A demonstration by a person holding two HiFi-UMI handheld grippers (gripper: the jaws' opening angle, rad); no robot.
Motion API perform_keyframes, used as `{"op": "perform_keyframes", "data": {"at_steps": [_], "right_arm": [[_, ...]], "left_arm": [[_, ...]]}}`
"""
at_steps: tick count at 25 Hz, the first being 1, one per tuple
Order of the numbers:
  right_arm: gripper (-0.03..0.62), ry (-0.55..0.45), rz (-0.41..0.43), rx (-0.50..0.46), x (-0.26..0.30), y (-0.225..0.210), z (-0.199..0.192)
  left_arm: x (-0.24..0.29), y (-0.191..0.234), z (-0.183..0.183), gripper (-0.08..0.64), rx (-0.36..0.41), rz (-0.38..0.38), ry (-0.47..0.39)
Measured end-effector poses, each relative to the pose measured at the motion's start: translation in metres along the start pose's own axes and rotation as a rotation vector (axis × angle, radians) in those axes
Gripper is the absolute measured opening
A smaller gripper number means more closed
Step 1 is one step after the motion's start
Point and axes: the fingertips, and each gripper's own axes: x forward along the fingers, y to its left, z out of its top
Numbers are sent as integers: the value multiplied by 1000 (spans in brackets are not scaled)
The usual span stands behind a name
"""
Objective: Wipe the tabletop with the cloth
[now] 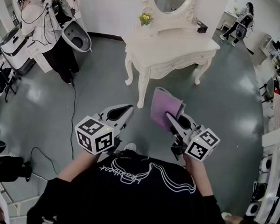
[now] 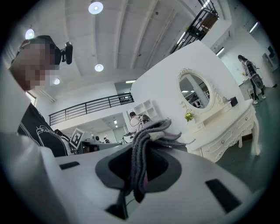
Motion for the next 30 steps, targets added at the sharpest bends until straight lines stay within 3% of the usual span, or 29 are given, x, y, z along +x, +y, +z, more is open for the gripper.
{"op": "perform_keyframes", "data": {"at_steps": [15, 22, 30], "right_arm": [[51, 38, -69, -26, 18, -55, 1], [51, 78, -76, -29, 65, -108, 12], [51, 128, -58, -3, 147, -200, 37]], "left_arm": [[57, 37, -3, 5, -22, -34, 39], [107, 91, 13, 5, -62, -31, 28], [181, 192, 45, 5, -114, 17, 43]]}}
